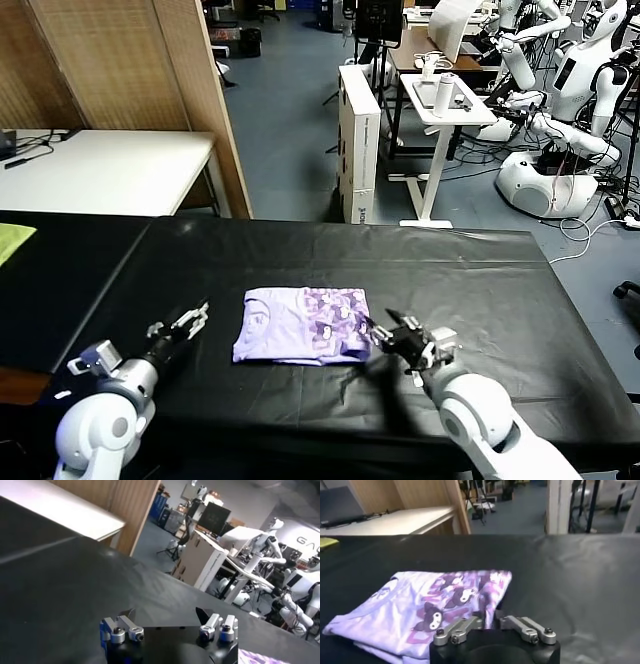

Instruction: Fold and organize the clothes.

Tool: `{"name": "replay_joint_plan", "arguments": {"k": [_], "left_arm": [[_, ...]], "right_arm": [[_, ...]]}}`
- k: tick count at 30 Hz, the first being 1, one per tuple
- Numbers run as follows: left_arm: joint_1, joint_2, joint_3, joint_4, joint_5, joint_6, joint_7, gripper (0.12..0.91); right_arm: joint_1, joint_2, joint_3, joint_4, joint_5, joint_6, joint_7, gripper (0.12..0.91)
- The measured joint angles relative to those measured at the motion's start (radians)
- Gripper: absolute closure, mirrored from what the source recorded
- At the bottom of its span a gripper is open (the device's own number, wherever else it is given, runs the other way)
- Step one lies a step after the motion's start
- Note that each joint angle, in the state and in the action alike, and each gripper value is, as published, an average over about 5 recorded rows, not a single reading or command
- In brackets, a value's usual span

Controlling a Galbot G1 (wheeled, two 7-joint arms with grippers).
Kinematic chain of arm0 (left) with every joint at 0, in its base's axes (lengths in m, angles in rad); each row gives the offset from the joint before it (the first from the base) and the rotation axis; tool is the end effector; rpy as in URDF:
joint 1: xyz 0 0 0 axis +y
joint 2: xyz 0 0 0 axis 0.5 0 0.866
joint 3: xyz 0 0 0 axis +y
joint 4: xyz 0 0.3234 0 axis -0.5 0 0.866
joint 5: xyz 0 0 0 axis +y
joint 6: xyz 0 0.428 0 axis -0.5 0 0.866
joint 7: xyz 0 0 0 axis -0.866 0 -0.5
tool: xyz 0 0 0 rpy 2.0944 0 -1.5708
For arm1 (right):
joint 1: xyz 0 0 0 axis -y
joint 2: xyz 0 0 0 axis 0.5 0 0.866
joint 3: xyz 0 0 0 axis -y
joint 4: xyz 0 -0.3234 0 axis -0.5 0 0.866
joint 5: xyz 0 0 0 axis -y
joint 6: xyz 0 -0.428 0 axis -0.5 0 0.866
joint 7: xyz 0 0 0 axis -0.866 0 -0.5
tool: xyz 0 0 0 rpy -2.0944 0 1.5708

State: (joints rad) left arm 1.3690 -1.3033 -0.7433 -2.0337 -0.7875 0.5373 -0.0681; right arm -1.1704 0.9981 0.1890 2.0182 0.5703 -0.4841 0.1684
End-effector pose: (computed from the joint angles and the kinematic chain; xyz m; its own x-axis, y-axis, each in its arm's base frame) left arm 0.3212 0.1155 -0.2183 -0.9408 0.1004 0.3238 -0.0471 0.9072 -0.4181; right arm 0.3390 0.0316 -0.2282 -0.8622 -0.3303 0.3841 -0.3513 0.9361 0.0166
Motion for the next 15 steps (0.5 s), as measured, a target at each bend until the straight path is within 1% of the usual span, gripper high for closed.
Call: {"name": "replay_joint_plan", "arguments": {"k": [2,3,5,8,10,12,15], "left_arm": [[0.003,0.0,0.0,0.0,0.002,0.0,0.0,0.123],[0.004,0.0,0.0,0.0,0.004,0.0,0.0,0.123],[0.008,-0.001,0.0,0.001,0.008,0.0,0.0,0.123],[0.017,-0.003,-0.003,0.001,0.013,-0.002,0.001,0.123],[0.025,-0.005,-0.009,0.0,0.014,-0.004,0.002,0.123],[0.032,-0.006,-0.017,-0.003,0.014,-0.005,0.003,0.123],[0.039,-0.007,-0.027,-0.006,0.013,-0.008,0.006,0.123]], "right_arm": [[-0.013,-0.015,0.002,0.002,-0.028,0.044,-0.009,0.194],[-0.019,-0.018,0.002,0.0,-0.042,0.068,-0.014,0.161],[-0.026,-0.018,-0.005,-0.009,-0.076,0.125,-0.028,0.129],[-0.03,-0.009,-0.024,-0.032,-0.143,0.208,-0.046,0.12],[-0.032,-0.001,-0.04,-0.05,-0.193,0.241,-0.055,0.119],[-0.035,0.002,-0.056,-0.07,-0.246,0.25,-0.061,0.118],[-0.047,-0.002,-0.075,-0.097,-0.323,0.227,-0.067,0.118]]}}
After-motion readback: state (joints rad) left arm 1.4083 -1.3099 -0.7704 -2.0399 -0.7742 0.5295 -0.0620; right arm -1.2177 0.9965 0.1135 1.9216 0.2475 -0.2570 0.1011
